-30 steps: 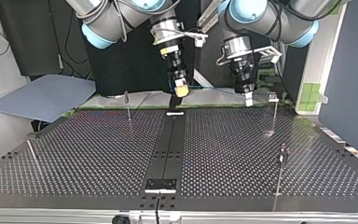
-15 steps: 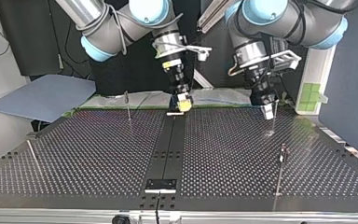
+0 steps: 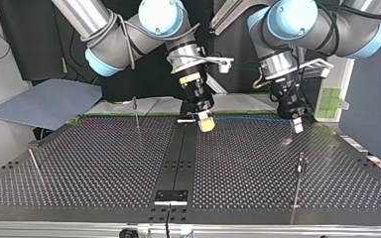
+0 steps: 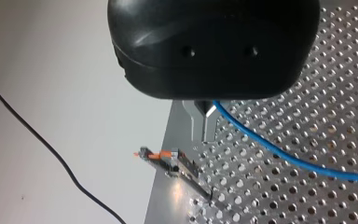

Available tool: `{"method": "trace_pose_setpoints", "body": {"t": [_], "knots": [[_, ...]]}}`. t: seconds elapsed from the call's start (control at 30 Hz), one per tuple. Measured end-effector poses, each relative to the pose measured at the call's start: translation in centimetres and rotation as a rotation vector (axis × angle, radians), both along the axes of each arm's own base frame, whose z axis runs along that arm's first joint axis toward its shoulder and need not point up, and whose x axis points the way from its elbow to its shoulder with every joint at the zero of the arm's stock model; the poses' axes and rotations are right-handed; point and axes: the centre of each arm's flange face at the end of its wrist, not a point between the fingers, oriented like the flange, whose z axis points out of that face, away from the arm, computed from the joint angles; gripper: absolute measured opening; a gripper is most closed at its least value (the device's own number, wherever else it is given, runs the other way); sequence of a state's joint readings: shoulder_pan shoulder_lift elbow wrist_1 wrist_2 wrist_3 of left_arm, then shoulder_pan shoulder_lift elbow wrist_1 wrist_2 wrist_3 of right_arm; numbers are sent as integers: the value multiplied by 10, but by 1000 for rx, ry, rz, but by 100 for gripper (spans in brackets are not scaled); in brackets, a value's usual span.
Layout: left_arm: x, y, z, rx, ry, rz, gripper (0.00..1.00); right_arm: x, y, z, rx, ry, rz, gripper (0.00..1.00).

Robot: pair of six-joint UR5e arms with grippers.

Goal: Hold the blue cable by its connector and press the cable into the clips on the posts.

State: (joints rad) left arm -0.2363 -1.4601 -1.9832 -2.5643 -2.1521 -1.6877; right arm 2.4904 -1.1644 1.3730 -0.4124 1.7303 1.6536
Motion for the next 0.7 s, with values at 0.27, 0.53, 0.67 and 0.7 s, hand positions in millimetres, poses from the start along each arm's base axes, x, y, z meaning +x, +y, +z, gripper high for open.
{"method": "trace_pose_setpoints", "body": {"t": [0.27,0.53,0.67,0.7], "knots": [[13,11,11,8,29,14,0,6,-5,29,-26,-38,7,0],[32,14,21,20,67,7,0,4,-15,42,-24,-48,2,0],[35,17,28,23,79,13,0,0,-23,46,-20,-50,-3,0],[35,18,29,24,83,15,0,-1,-25,47,-19,-50,-4,0]]}}
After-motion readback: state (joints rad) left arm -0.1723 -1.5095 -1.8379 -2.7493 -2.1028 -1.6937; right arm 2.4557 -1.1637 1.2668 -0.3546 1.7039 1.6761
